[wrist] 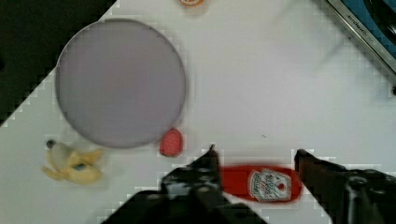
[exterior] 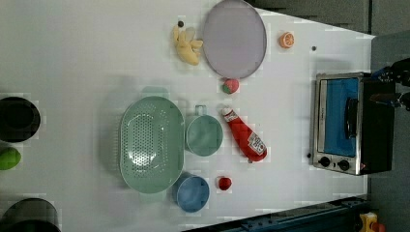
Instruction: Flap open oven.
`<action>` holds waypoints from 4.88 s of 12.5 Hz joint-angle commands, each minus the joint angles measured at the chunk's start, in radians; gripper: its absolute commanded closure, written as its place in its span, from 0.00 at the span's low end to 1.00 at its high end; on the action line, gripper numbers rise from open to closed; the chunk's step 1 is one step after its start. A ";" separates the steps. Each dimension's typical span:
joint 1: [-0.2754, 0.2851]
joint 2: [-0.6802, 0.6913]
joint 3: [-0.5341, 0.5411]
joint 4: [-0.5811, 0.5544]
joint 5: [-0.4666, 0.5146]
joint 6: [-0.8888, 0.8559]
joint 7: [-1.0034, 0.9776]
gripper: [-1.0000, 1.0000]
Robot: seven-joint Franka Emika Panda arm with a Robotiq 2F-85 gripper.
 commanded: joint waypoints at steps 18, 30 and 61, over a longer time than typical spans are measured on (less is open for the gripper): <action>-0.034 -0.379 -0.110 -0.323 -0.010 -0.120 -0.193 0.83; -0.087 -0.215 -0.338 -0.464 -0.146 0.354 -0.924 0.83; 0.048 0.214 -0.277 -0.503 -0.629 0.623 -0.529 0.83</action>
